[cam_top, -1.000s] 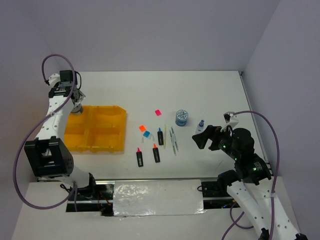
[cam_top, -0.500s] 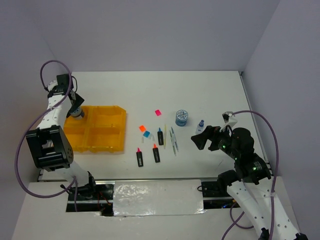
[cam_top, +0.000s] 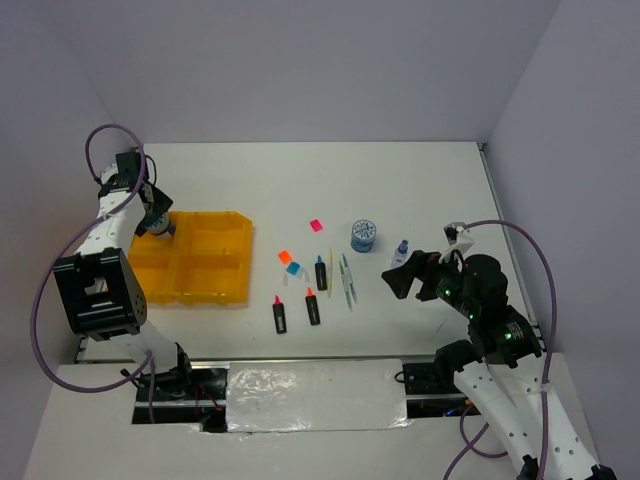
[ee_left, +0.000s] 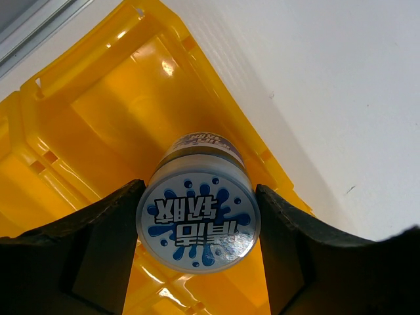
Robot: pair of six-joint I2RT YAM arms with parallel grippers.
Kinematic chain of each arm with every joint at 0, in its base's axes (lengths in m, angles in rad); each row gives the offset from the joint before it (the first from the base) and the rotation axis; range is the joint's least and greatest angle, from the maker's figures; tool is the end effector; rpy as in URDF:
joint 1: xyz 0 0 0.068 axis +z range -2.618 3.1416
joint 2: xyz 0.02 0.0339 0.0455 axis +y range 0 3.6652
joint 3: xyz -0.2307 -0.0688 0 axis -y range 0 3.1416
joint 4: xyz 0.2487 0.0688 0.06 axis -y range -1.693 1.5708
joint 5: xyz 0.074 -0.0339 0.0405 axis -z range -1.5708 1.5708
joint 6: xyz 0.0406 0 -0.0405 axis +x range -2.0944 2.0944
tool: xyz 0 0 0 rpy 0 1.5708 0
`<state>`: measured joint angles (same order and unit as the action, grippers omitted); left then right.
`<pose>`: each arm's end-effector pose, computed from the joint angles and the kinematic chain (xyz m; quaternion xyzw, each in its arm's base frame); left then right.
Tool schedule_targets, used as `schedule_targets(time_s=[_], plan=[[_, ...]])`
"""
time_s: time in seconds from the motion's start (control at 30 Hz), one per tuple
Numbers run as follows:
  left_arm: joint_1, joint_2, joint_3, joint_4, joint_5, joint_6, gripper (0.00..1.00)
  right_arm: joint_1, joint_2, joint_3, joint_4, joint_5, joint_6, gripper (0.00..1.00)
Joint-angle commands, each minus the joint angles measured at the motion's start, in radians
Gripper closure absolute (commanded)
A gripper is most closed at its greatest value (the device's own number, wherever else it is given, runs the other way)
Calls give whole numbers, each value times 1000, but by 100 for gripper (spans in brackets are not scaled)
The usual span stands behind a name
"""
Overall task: Sort the stationery into containers
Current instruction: Place the stationery in the storage box, then pick up the stationery from the center of the board.
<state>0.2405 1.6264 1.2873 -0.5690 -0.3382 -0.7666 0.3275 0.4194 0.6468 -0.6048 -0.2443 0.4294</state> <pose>0.3429 0.0980 0.2292 -0.4977 0.7900 0.0703 0.3510 0.1327 0.0555 0.2802 -0.0266 0.8235 0.2997 0.4810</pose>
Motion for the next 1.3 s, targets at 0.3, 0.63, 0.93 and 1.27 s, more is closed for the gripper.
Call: schedule_targets(time_s=[0.3,0.63,0.93,1.27], plan=[[-30,4,-5,47,-7,-2,52,4,-2,5,33,17,-9,0],[-47,15,9,17,-36,-11,9,4,-4,8,30,22,-9,0],[-122,-100,47,17,-56,29,1,4,-4,11,25,19,-11,0],[-697,82,334,316,318,415,1,2,-45,62,-21,43,14,0]])
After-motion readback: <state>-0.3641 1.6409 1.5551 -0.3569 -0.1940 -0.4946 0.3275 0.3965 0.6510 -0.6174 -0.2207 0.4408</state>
